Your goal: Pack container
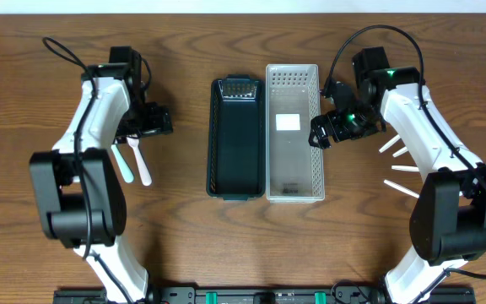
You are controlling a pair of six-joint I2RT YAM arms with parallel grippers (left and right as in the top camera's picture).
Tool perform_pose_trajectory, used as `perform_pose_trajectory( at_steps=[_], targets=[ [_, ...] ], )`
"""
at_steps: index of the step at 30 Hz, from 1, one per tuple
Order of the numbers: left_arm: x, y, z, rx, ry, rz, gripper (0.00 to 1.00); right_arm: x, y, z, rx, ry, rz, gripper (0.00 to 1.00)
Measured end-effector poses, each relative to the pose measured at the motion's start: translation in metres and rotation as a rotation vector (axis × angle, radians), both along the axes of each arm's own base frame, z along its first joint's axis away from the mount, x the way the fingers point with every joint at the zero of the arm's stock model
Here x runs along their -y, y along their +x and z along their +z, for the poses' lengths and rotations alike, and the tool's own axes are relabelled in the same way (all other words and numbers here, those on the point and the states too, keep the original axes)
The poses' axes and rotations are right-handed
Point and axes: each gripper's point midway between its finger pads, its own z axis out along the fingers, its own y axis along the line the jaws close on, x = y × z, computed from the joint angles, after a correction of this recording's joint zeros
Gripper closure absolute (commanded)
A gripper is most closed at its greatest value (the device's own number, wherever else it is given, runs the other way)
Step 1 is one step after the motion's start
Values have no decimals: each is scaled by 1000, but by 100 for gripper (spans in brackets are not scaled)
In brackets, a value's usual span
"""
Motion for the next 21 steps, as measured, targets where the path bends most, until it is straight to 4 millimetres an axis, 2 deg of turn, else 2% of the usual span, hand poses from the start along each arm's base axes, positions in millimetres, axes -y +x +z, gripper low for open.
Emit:
perform_pose_trajectory(
  at_steps=[6, 14, 21],
  targets=[
    [2, 3, -28, -39, -13, 2, 2, 2, -4, -1, -18, -10, -1, 1],
    [-6, 5, -33, -24, -27, 63, 2, 2, -6, -1, -23, -13, -1, 1],
    [-12, -12, -52, -53, -63, 111, 2, 3, -6, -1, -26, -14, -2, 1]
  ],
)
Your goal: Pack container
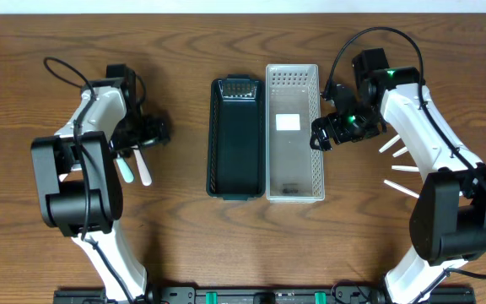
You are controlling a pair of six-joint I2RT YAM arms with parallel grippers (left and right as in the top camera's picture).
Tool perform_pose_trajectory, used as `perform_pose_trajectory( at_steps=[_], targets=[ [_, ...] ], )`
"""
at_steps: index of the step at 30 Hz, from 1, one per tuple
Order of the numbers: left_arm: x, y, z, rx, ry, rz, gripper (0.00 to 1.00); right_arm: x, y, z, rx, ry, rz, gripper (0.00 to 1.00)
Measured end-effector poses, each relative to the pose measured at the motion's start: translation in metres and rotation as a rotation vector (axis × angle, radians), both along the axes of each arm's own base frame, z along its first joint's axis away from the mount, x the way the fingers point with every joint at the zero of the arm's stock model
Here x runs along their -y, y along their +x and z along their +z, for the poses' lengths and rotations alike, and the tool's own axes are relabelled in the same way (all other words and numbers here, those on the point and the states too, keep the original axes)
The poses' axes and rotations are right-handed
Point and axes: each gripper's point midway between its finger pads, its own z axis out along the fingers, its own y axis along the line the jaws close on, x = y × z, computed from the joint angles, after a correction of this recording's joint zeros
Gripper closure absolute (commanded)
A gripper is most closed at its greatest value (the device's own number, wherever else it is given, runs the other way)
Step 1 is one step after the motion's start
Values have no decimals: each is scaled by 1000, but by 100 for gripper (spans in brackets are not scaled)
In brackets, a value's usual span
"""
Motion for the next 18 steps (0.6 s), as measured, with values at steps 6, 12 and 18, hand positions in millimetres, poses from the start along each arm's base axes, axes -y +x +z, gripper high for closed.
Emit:
perform_pose_trajectory(
  at_steps=[6, 12, 18],
  targets=[
    [0, 0, 0, 12, 2, 2, 5, 0, -1, 0, -6, -1, -3, 7],
    [0, -1, 0, 9, 1, 11, 37, 1, -3, 0, -20, -4, -16, 33],
    [1, -1, 0, 8, -2, 10, 60, 1, -3, 0, -22, -4, -24, 38]
  ],
)
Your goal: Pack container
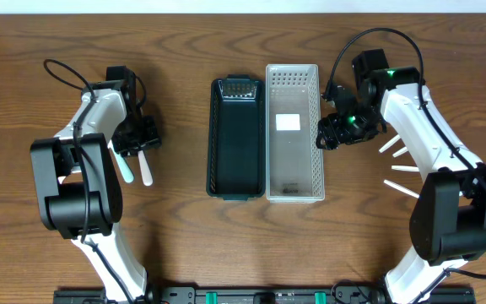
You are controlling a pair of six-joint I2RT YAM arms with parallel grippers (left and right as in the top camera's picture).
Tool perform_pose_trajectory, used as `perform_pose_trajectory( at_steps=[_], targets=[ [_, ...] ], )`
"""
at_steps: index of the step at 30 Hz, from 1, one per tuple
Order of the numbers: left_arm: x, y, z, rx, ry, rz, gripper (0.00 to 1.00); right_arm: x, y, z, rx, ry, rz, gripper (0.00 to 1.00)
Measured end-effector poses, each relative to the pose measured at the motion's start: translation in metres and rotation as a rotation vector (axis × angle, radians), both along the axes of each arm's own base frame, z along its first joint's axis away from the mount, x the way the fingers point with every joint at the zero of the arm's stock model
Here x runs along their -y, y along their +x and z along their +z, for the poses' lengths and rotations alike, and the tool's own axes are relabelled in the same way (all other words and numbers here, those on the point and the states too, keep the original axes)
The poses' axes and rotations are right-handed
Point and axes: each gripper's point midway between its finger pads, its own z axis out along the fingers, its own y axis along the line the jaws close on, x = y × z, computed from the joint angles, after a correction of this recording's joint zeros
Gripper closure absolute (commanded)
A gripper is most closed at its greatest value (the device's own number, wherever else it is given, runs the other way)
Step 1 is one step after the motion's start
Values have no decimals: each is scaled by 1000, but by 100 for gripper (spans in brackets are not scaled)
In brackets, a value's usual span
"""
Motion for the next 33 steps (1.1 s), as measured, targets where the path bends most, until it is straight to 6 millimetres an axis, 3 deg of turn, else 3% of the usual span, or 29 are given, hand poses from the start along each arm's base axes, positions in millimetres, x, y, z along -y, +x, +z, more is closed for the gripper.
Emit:
perform_pose_trajectory(
  at_steps=[3, 8, 12, 24, 27, 31, 33],
  targets=[
    [0, 0, 0, -1, 0, 2, 74, 0, 0, 0, -2, 0, -3, 41],
    [1, 0, 0, 1, -4, 4, 94, 0, -1, 0, -5, -1, -5, 60],
    [2, 1, 1, 4, -10, 1, 94, -1, -1, 0, -7, 4, -10, 66],
    [4, 0, 6, 10, -9, -12, 94, 0, 0, 0, -3, 1, -12, 72],
    [7, 5, 26, 61, 7, -33, 94, 0, 2, 0, 4, 2, -14, 70],
    [16, 12, 74, 188, 34, -73, 95, -1, 5, 0, 14, 2, -16, 63],
    [24, 11, 99, 248, 39, -98, 94, 1, 6, 0, 20, -1, -20, 55]
  ],
)
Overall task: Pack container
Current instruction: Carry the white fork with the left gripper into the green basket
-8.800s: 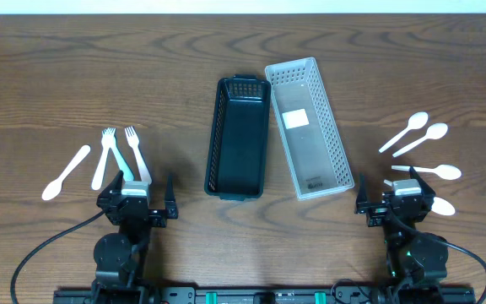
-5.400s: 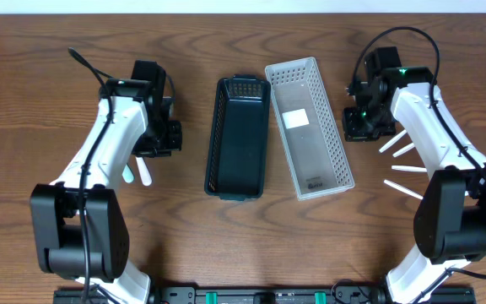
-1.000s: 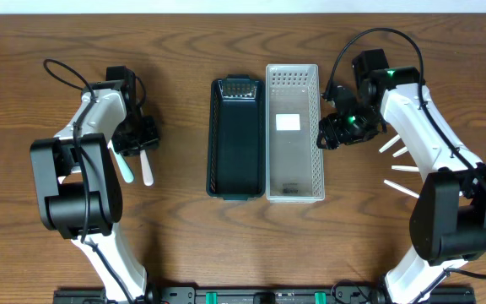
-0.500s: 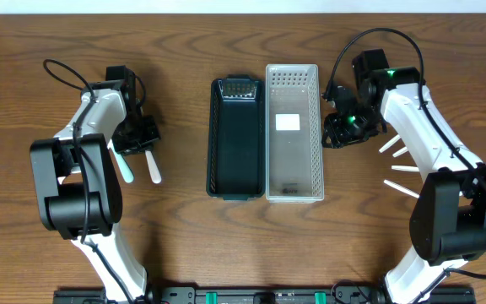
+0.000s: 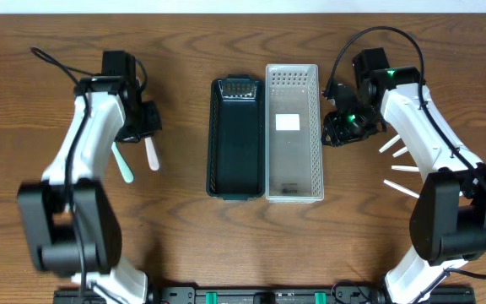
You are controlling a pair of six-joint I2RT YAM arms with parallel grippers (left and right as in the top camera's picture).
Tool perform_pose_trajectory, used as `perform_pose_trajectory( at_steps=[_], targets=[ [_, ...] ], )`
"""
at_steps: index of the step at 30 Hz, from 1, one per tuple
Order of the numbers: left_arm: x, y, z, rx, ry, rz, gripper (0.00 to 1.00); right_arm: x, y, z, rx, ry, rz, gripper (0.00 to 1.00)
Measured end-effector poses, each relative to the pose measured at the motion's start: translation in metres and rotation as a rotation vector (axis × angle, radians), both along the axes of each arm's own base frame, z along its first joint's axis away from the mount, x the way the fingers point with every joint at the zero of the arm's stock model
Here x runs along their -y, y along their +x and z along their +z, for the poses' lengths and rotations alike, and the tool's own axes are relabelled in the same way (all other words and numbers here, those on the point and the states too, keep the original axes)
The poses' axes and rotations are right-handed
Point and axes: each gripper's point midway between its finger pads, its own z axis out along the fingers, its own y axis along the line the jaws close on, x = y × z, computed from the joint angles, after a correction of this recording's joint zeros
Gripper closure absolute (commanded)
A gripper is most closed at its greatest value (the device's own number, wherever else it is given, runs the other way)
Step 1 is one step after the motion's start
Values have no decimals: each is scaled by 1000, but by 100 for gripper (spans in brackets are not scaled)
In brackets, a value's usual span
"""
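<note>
A dark green container (image 5: 235, 139) and a clear perforated container (image 5: 293, 135) stand side by side at mid-table. My left gripper (image 5: 146, 128) is left of them, shut on the top end of a white utensil (image 5: 151, 154) that points toward the front. Beside it a mint-green utensil (image 5: 123, 165) lies on the table. My right gripper (image 5: 337, 127) hovers just outside the clear container's right wall; the overhead view does not show how its jaws stand. Several white utensils (image 5: 402, 168) lie to its right.
A white label (image 5: 288, 122) sits in the clear container, and a small dark mark shows near its front end. The green container has a ribbed insert (image 5: 237, 89) at its far end. Both arm bases stand at the table's front corners.
The left gripper has shifted slightly right and the white utensil has moved with it, away from the mint-green one. The right gripper has drawn a little right, off the clear container's wall.
At first the left gripper was above the two utensils lying side by side, and the right gripper was over the clear container's right edge. The left gripper then came down to the utensils' top ends. Now it holds the white one, and the right gripper is outside the container.
</note>
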Motion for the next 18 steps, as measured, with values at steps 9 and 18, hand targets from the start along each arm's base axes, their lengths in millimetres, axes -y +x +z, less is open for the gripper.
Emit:
perform_pose_trajectory(
  at_steps=[9, 18],
  targets=[
    [51, -25, 67, 134, 13, -173, 94, 54, 27, 9, 50, -153, -227, 14],
    [132, -53, 94, 219, 6, -484, 94, 130, 69, 64, 186, -225, -550, 1]
  ],
)
